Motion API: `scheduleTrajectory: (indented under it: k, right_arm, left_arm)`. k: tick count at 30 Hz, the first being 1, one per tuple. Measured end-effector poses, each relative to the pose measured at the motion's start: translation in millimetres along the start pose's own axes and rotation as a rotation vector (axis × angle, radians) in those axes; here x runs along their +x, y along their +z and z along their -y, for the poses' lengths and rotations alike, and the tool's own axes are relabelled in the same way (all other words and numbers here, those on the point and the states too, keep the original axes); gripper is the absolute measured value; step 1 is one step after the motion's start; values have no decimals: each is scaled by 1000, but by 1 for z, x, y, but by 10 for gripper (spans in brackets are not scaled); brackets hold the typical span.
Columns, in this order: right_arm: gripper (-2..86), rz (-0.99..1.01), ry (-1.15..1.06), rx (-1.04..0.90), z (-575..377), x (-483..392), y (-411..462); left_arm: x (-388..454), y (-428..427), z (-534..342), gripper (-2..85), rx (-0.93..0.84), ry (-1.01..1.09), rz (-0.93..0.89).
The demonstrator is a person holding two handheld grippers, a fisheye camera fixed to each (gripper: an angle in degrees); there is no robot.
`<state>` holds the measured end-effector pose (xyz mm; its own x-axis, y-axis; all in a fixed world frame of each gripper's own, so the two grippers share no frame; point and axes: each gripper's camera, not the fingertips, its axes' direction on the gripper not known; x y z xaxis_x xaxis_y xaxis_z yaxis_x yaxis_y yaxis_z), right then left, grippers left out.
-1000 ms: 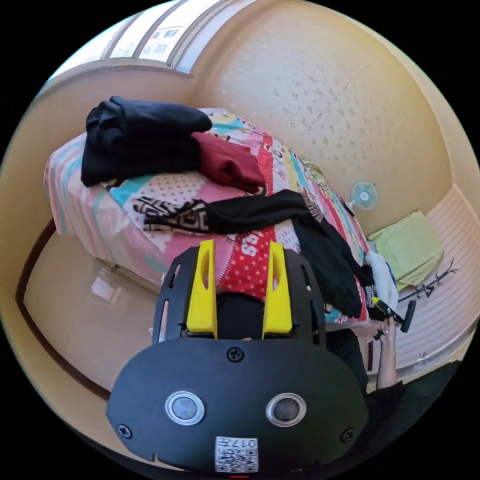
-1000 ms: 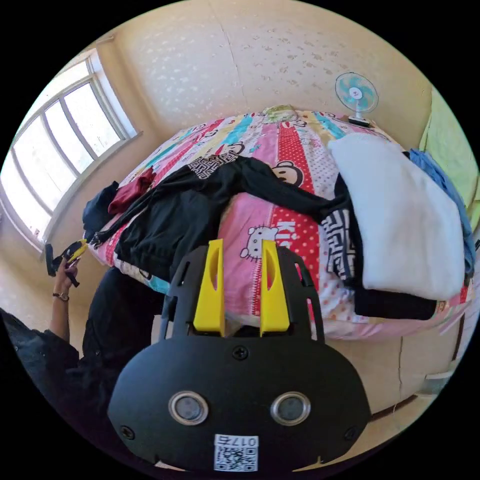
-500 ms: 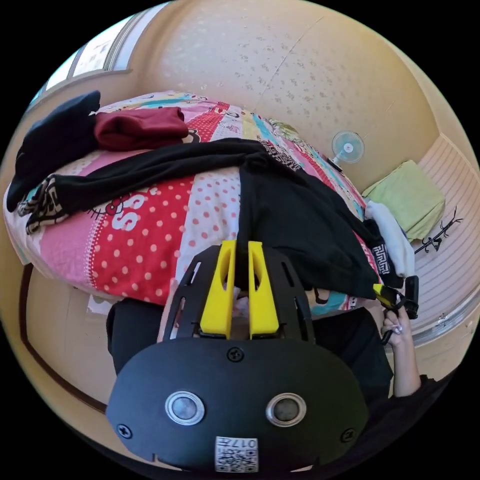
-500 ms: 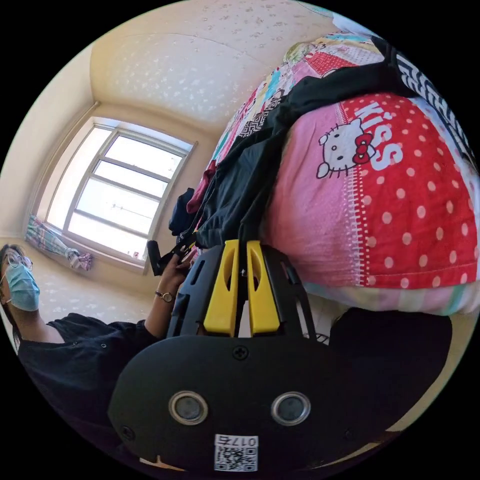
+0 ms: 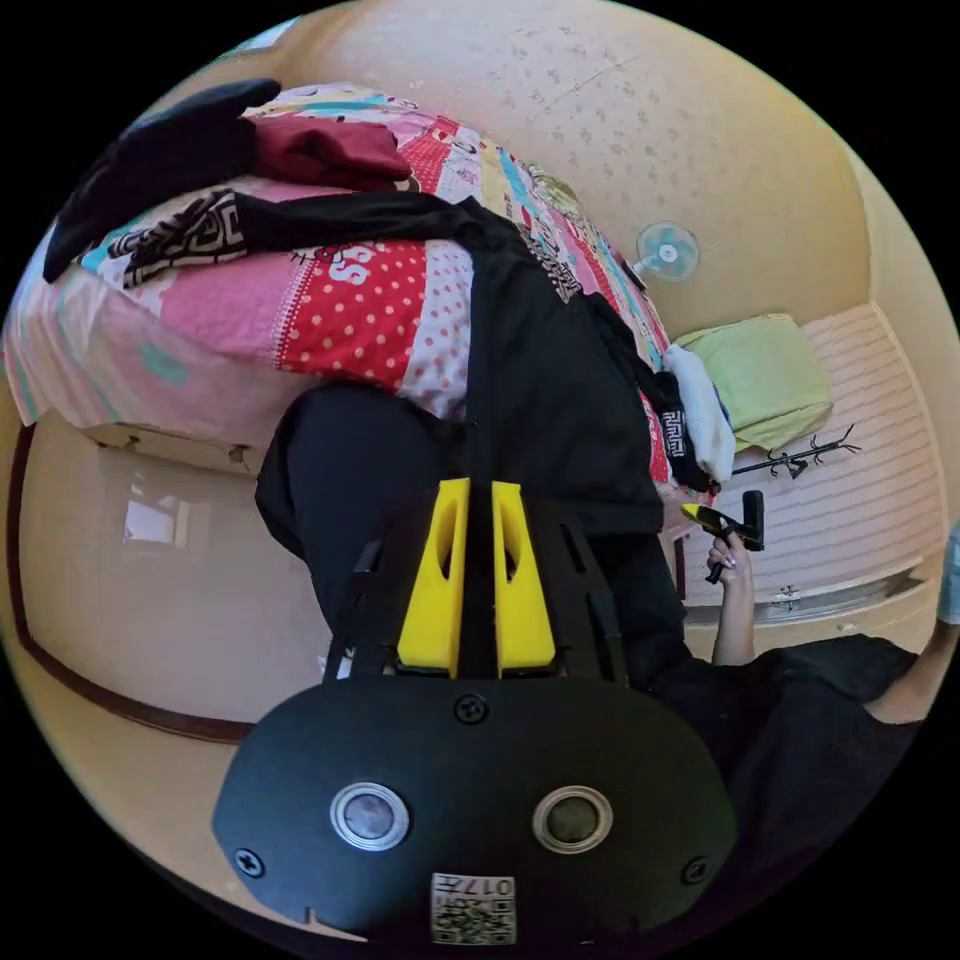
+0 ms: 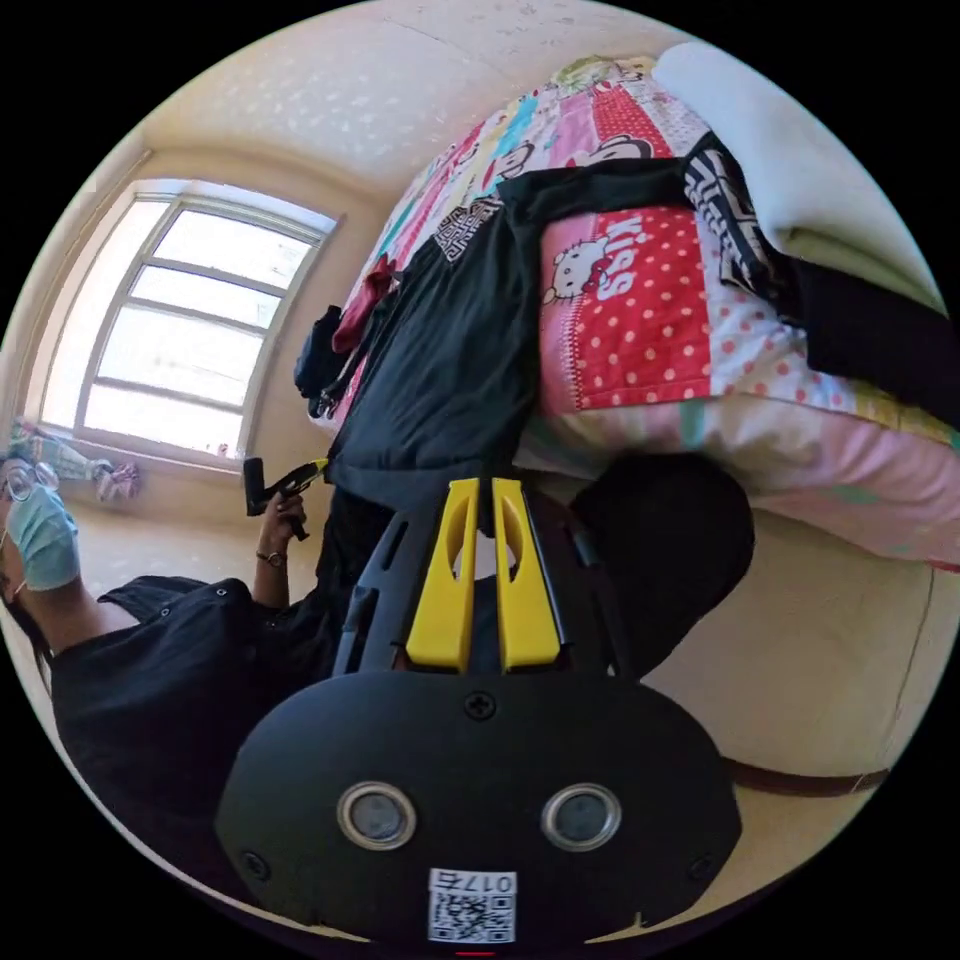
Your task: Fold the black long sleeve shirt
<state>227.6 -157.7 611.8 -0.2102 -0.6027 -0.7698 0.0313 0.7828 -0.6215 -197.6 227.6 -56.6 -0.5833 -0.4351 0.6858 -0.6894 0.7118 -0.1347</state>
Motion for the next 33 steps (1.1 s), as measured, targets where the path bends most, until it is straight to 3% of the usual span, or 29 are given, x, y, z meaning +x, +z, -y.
scheduleTrajectory:
  k: [3, 8, 13, 16, 19, 24, 28, 33]
  right_arm:
    - [55, -91, 2, 149, 7, -19, -9]
    - [105, -629, -94, 284, 57, -84, -5]
    - [106, -1031, -106, 48, 128, -104, 62]
    - [57, -1252, -79, -114, 154, -92, 104]
    - [20, -1240, -89, -281, 161, -83, 124]
    - [9, -958, -192, -4, 143, -152, 36]
    - [9, -660, -84, 307, 120, -157, -92]
    - [20, -746, 134, 351, 106, -74, -147]
  left_arm:
    - [-2, -5, -7, 42, 16, 5, 31]
    - [4, -1, -1, 51, -24, 45, -19]
    - [14, 5, 3, 47, -21, 66, -54]
    - [16, 11, 1, 31, -15, 52, -75]
    - [21, 21, -3, -2, -53, 81, -86]
    - [39, 20, -6, -9, -103, 167, 31]
    - [40, 21, 2, -10, -99, 142, -52]
    - [59, 28, 13, -10, -103, 200, -129]
